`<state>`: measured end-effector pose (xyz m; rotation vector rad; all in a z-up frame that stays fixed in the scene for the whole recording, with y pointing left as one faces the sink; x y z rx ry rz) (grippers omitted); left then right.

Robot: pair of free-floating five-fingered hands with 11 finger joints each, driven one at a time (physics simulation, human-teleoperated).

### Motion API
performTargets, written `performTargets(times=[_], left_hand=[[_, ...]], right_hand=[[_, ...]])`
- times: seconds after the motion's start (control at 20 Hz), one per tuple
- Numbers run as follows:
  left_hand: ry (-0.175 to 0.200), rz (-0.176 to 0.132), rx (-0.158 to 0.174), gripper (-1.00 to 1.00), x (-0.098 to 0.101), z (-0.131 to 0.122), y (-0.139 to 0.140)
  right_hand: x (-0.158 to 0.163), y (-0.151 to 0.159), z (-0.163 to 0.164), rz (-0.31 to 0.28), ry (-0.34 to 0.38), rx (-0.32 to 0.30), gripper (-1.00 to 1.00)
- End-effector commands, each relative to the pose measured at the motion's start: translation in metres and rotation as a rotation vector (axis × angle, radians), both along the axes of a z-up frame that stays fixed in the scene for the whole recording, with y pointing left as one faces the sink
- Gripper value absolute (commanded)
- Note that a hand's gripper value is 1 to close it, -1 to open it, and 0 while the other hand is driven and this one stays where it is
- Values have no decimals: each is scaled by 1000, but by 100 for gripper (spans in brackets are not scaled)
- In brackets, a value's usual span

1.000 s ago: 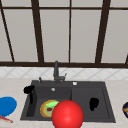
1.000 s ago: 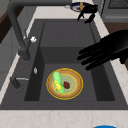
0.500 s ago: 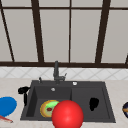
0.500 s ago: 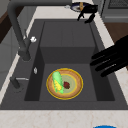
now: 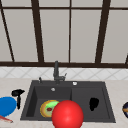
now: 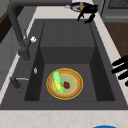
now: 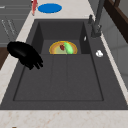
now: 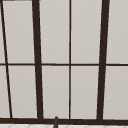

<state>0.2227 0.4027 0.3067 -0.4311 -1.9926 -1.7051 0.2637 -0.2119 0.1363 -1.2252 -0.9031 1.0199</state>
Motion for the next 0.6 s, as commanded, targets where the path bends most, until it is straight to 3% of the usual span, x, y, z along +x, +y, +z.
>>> performTargets(times=[0.0,0.35,0.55], left_hand=[[62,0,82,-100,-23,9,9],[98,-2,117,-100,-65,27,24],[89,-2,128,-100,-91,30,30]], right_hand=[[0,0,0,0,0,0,0],[0,0,0,0,0,0,0],[0,0,0,0,0,0,0]])
